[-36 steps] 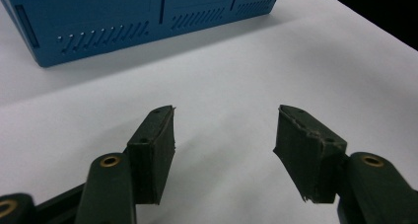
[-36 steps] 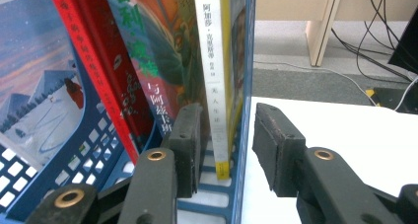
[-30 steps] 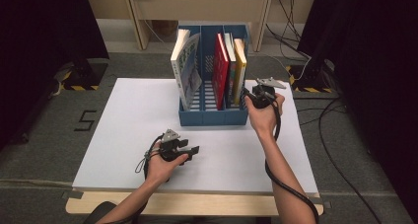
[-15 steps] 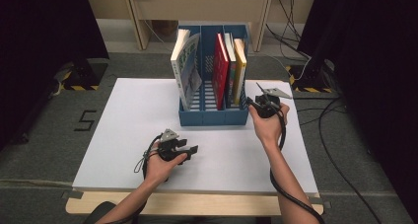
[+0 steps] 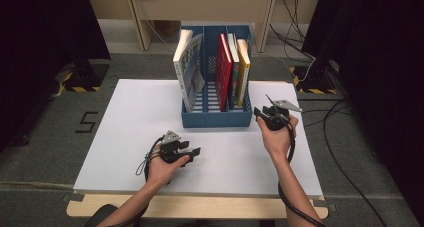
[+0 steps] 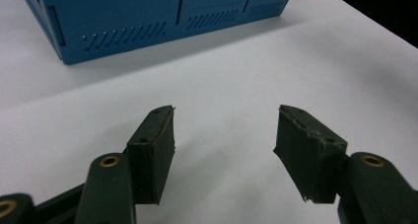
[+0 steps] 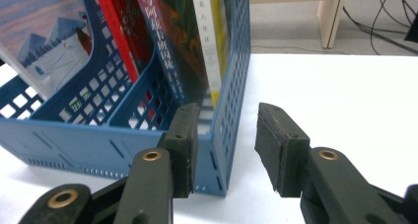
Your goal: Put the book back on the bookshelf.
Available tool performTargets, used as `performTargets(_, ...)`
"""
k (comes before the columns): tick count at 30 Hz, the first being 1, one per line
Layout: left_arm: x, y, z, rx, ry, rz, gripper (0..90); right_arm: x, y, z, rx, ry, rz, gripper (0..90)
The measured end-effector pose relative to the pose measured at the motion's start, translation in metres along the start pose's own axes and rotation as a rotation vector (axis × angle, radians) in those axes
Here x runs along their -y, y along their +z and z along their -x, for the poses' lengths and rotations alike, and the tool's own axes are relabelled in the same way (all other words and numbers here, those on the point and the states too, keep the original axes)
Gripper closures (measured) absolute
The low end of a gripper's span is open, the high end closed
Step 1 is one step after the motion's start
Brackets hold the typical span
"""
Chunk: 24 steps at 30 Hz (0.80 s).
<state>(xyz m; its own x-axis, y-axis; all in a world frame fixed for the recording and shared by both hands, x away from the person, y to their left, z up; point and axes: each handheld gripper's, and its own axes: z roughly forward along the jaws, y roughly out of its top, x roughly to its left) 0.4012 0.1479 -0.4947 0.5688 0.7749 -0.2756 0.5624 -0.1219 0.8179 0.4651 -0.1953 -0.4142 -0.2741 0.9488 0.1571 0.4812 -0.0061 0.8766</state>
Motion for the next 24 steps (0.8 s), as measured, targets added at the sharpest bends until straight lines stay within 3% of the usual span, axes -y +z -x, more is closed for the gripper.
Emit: performTargets(24,0.001,0.000,-0.003,-0.007,-0.006,-0.004,38.9,0.044,-0.022,0.019,0.001,0.010,-0.023,60.8)
